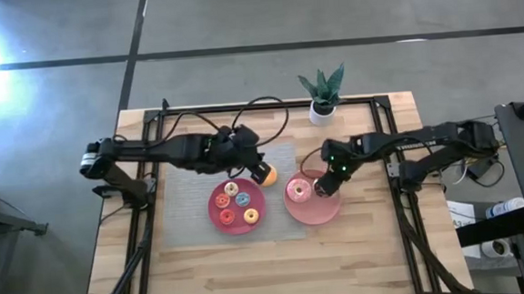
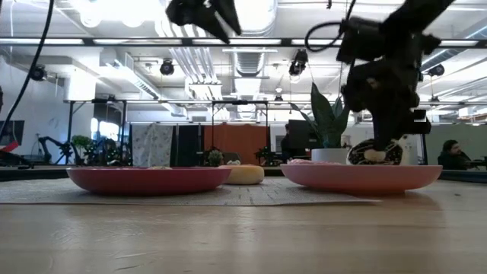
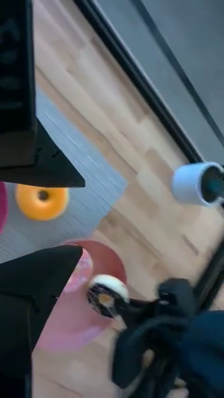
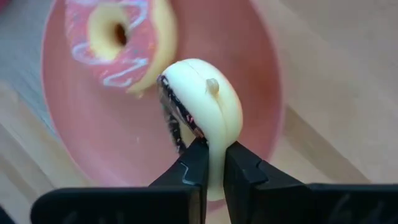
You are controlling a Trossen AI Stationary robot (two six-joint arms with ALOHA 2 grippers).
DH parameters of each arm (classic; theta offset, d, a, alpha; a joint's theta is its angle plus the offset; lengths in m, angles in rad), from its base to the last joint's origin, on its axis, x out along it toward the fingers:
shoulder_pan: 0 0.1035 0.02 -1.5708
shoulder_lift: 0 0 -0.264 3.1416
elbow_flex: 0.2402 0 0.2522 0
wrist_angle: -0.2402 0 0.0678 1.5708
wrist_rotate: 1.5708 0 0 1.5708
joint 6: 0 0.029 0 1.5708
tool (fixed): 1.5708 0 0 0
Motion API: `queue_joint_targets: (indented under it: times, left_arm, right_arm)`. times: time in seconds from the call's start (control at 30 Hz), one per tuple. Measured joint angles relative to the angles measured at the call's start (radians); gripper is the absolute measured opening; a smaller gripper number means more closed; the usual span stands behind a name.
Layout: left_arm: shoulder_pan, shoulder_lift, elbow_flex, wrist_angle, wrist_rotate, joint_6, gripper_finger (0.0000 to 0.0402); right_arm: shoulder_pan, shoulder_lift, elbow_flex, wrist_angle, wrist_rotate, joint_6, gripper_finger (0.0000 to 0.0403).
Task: Pick & Place donuts
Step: Put the large dark brown donut on the pink plate, then put the large purple donut on the pink plate
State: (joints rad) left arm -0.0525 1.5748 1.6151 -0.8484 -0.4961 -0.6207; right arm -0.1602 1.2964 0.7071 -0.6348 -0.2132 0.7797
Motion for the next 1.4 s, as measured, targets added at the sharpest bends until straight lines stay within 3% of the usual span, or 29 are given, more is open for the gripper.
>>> queue_joint_targets:
  times: [0.2,0.53,0.77,1.03,1.17,1.4]
  left_arm:
    - [-0.008,-0.046,-0.122,0.008,-0.004,-0.029,0.0135]
    - [0.013,-0.074,-0.325,0.105,0.019,-0.033,0.0135]
    - [0.106,-0.072,-0.440,0.249,0.153,0.064,0.0135]
    - [0.294,-0.042,-0.537,0.495,0.435,0.171,0.0135]
    - [0.366,0.054,-0.519,0.478,0.592,0.171,0.0135]
    - [0.374,0.245,-0.383,0.342,0.675,0.222,0.0135]
  right_arm:
    - [-0.124,0.009,-0.068,0.104,-0.143,0.002,0.0058]
    - [-0.134,0.036,-0.036,0.082,-0.044,-0.024,0.0203]
    - [-0.132,0.032,0.011,0.060,-0.049,-0.029,0.0278]
    - [-0.105,-0.003,0.106,-0.105,0.097,-0.063,0.0295]
    - [-0.106,-0.005,0.149,-0.164,0.102,-0.060,0.0295]
    - [-0.106,-0.007,0.182,-0.176,0.104,-0.053,0.0295]
